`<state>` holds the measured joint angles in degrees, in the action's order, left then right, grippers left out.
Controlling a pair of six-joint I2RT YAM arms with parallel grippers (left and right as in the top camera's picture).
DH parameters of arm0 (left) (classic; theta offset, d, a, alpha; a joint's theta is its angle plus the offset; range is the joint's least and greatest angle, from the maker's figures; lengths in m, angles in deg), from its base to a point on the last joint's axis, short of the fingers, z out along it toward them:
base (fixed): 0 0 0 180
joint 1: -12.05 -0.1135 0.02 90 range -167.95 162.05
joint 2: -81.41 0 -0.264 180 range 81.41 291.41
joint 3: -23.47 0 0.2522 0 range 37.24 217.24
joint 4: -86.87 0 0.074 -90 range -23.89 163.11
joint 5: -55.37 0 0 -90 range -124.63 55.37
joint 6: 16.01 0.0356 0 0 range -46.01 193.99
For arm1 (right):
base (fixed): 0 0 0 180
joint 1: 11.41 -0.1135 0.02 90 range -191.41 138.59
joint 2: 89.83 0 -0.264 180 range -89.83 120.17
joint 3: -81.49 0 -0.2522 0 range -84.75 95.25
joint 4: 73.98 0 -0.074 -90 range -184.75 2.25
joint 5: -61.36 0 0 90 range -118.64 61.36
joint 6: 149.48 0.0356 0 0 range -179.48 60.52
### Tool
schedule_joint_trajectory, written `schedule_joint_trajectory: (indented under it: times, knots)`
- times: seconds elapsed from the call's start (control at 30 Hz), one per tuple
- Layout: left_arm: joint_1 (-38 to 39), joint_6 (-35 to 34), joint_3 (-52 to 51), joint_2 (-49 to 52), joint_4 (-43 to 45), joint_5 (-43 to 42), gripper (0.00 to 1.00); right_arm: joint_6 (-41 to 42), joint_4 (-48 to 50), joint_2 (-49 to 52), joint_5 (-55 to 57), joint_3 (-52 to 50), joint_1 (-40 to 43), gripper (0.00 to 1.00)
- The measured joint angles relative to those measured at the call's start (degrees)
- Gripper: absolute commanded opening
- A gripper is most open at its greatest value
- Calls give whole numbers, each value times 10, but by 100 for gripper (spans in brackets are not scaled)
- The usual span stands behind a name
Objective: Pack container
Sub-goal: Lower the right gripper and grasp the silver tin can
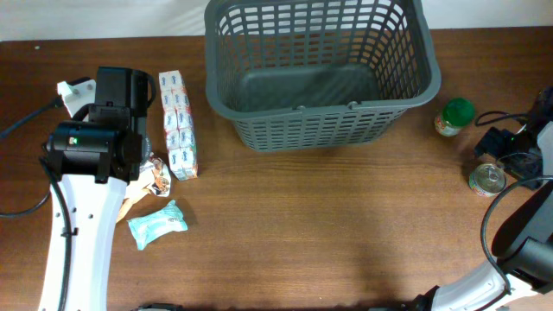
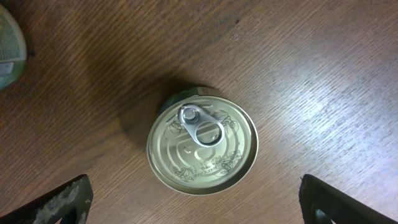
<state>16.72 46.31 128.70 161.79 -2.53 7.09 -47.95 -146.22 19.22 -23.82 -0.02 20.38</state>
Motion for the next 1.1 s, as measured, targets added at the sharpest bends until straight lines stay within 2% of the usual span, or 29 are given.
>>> schedule_joint_trajectory:
  times: [1.1]
  knots:
    - [0,0,0,0,0,0,100,-10,14,40,-13,-3,0,99]
